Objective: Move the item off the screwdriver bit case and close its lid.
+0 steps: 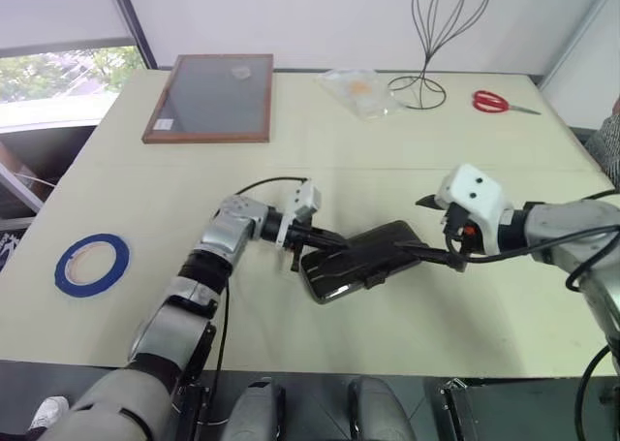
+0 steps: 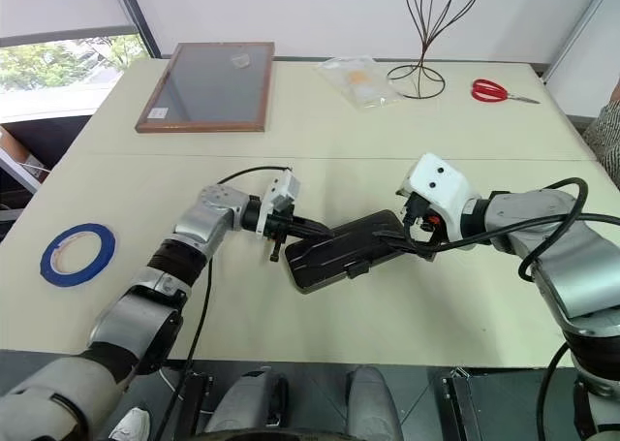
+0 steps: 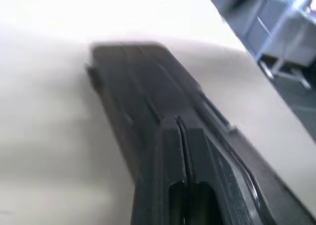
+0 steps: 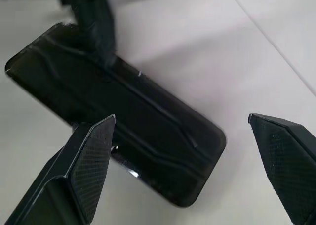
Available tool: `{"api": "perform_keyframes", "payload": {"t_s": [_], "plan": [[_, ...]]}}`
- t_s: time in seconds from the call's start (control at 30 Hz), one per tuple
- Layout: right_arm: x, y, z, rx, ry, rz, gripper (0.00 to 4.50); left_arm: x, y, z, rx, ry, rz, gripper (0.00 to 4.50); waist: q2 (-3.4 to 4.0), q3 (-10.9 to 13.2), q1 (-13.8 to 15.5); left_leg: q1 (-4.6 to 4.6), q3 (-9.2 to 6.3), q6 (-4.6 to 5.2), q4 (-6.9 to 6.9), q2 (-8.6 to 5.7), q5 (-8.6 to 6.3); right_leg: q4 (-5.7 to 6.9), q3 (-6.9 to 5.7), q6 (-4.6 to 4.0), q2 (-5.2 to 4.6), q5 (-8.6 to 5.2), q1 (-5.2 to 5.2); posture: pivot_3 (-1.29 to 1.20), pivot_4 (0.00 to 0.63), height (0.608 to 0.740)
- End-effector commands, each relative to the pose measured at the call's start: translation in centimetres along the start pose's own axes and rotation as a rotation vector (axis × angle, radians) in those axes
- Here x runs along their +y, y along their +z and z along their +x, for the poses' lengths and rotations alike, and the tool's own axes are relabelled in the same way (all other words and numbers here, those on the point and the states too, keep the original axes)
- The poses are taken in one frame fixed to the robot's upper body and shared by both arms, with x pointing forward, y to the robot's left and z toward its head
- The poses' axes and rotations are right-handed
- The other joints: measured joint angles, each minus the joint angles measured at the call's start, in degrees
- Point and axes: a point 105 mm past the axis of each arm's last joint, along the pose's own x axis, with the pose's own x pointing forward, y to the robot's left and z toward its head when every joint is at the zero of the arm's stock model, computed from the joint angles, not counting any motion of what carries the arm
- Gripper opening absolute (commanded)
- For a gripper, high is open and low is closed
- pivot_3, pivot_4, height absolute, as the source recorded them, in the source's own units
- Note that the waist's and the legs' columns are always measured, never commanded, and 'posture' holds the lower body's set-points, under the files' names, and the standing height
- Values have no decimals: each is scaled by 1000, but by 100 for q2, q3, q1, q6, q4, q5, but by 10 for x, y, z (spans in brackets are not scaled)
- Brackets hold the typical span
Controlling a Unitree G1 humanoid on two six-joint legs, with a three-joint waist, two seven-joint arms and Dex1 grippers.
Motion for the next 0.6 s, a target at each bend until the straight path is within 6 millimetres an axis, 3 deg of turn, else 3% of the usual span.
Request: {"api": "perform_keyframes", "payload": {"t_s": [0.03, 0.13, 0.37, 0.6], "plan": [[6, 7, -9, -29, 19, -47, 4471, 6, 30, -7, -66, 27, 53, 0, 0, 0, 1, 0, 0, 0, 0, 0, 0, 0, 0, 0, 0, 0, 0, 0, 150, 740], [14, 0, -6, -19, 56, -33, 3647, 14, 29, -10, -58, 67, 54, 0, -1, 0, 1, 0, 1, 1, 2, 0, 0, 0, 0, 0, 0, 0, 1, 0, 150, 740], [36, -10, 1, -18, 145, -5, 117, 22, 15, -3, -31, 119, 49, 0, -4, 2, 4, -1, 1, 1, 4, 0, -1, -1, 0, 0, 0, 0, 1, 0, 150, 740], [63, -24, 13, 0, 240, 23, 49, 26, 8, 8, -10, 130, 54, 0, -10, 6, 5, -2, 1, 3, 5, -1, -1, -1, 0, 0, 0, 0, 1, 0, 150, 740]]}}
